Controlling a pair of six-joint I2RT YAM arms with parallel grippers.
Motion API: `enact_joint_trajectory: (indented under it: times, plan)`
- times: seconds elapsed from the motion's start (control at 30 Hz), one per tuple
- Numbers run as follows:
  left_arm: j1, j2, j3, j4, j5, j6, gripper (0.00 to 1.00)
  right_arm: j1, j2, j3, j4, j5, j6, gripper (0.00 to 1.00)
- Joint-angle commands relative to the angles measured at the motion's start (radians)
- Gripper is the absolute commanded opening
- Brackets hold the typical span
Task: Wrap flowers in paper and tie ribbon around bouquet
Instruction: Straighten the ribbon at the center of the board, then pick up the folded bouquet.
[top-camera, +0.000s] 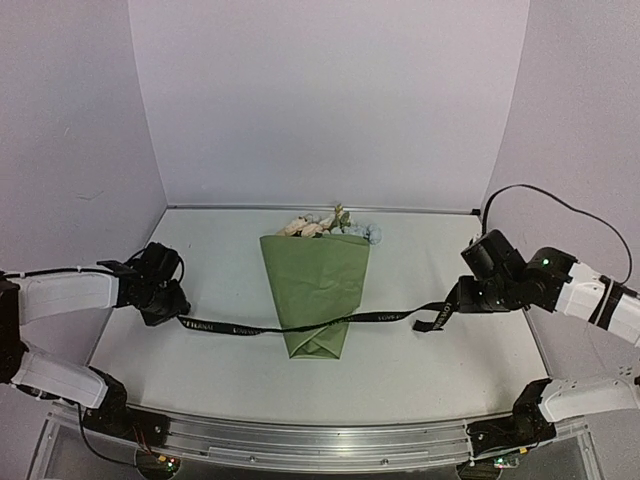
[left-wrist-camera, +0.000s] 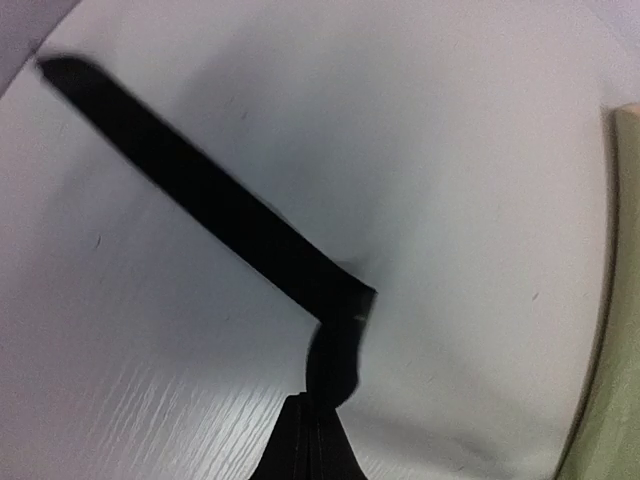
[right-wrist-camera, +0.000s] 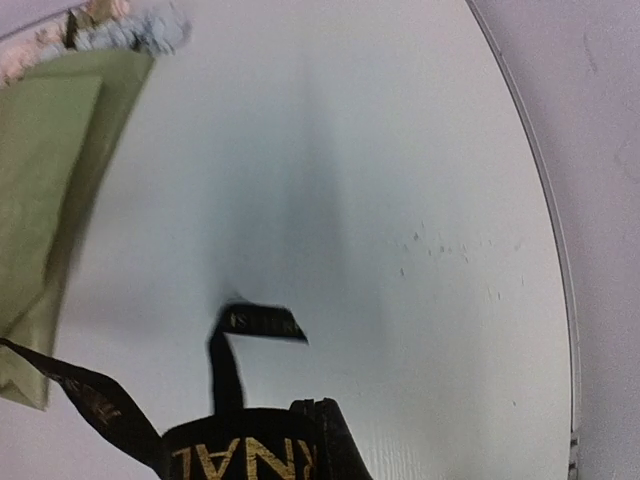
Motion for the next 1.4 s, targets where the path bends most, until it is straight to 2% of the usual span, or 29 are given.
enact_joint_trajectory:
  times: [0.0, 0.23, 0.5, 0.57, 0.6, 0.67, 0.73, 0.8, 0.87, 0.93, 1.07, 1.13, 1.2, 1.3, 1.37]
  plan:
    - [-0.041, -0.13, -0.089, -0.007, 0.018, -0.186, 0.0, -0.002, -0.058, -0.106, -0.096, -0.046, 0.148, 0.0]
    - [-0.042, -0.249, -0.2, -0.067, -0.012, -0.291, 0.0, -0.001, -0.042, -0.218, -0.121, -0.021, 0.22, 0.0]
    - [-0.042, -0.169, -0.238, 0.028, 0.059, -0.291, 0.0, -0.001, 0.089, -0.179, -0.126, -0.017, 0.214, 0.02]
    - [-0.042, -0.168, -0.232, 0.043, 0.071, -0.268, 0.03, -0.001, 0.106, -0.167, -0.127, -0.027, 0.208, 0.15]
    - [-0.042, -0.173, -0.226, 0.049, 0.078, -0.253, 0.1, -0.002, 0.111, -0.162, -0.129, -0.031, 0.2, 0.26]
    - [-0.042, -0.179, -0.205, 0.045, 0.084, -0.226, 0.25, -0.002, 0.108, -0.149, -0.139, -0.032, 0.185, 0.4]
    - [-0.042, -0.183, -0.178, 0.028, 0.085, -0.195, 0.36, -0.001, 0.099, -0.126, -0.166, -0.015, 0.165, 0.52]
    - [-0.042, -0.188, -0.145, 0.0, 0.08, -0.17, 0.46, -0.001, 0.091, -0.093, -0.207, 0.008, 0.151, 0.59]
    - [-0.042, -0.193, -0.102, -0.031, 0.073, -0.129, 0.52, -0.002, 0.084, -0.065, -0.244, 0.021, 0.144, 0.63]
    - [-0.042, -0.196, -0.056, -0.052, 0.075, -0.082, 0.57, -0.001, 0.073, -0.04, -0.257, -0.001, 0.142, 0.64]
    - [-0.043, -0.179, 0.02, -0.027, 0.158, 0.019, 0.64, 0.014, 0.098, -0.002, -0.232, -0.154, 0.165, 0.62]
    - [-0.042, -0.162, 0.036, 0.034, 0.267, 0.065, 0.63, 0.06, 0.143, 0.022, -0.197, -0.186, 0.185, 0.61]
    - [-0.058, -0.123, 0.038, 0.099, 0.423, 0.087, 0.59, 0.128, 0.201, 0.047, -0.153, -0.197, 0.198, 0.61]
    - [-0.134, -0.075, 0.031, 0.179, 0.52, 0.08, 0.54, 0.199, 0.299, 0.074, -0.066, -0.237, 0.219, 0.58]
    - [-0.211, -0.042, 0.024, 0.247, 0.535, 0.062, 0.51, 0.227, 0.358, 0.08, 0.0, -0.277, 0.231, 0.54]
